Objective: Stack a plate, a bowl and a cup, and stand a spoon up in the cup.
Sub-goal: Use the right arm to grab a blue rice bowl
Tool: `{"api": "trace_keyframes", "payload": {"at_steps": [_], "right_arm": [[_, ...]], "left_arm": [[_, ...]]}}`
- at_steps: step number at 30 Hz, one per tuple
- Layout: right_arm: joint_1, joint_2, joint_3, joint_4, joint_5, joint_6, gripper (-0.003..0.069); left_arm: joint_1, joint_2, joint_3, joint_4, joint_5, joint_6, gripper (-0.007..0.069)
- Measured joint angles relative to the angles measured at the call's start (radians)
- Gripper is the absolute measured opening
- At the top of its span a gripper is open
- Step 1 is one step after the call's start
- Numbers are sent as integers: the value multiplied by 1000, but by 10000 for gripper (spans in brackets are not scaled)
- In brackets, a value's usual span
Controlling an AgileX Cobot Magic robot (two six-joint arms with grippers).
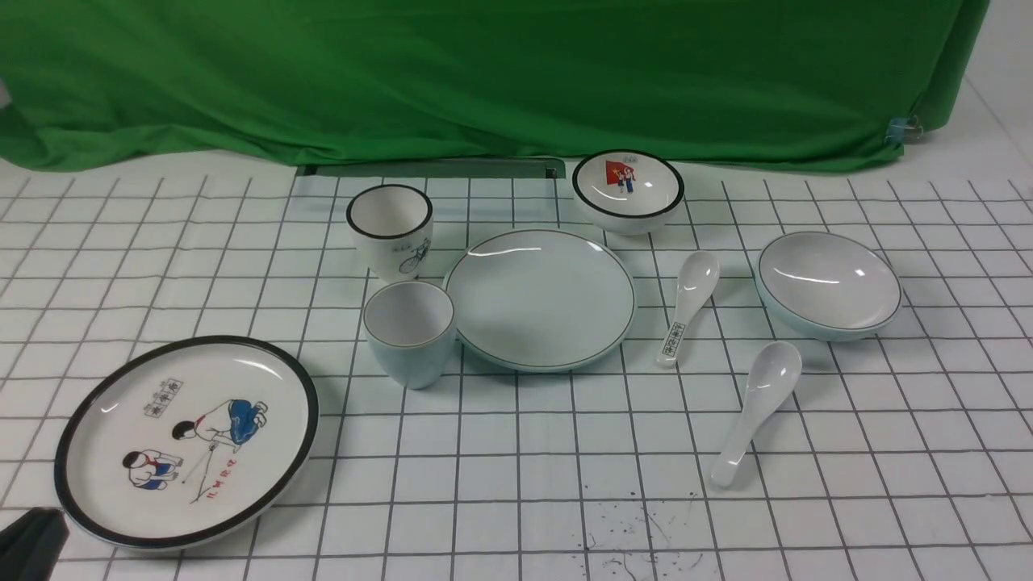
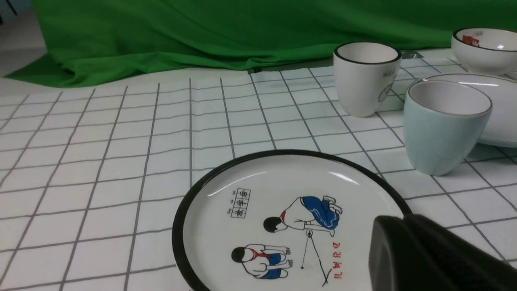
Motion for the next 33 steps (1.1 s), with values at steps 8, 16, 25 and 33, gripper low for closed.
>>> {"api": "trace_keyframes", "payload": {"at_steps": [8, 16, 25, 33], "right_arm": [[0, 0, 0, 0, -9, 0, 242], [0, 0, 0, 0, -325, 0, 242], [0, 0, 0, 13, -783, 186, 242], [0, 33, -45, 17, -787, 196, 87]], "left_arm": [[0, 0, 0, 0, -88, 0, -29], [0, 1, 0, 0, -394, 0, -29], [0, 0, 0, -4, -793, -130, -29], [0, 30, -233, 75, -620, -539, -29]]}}
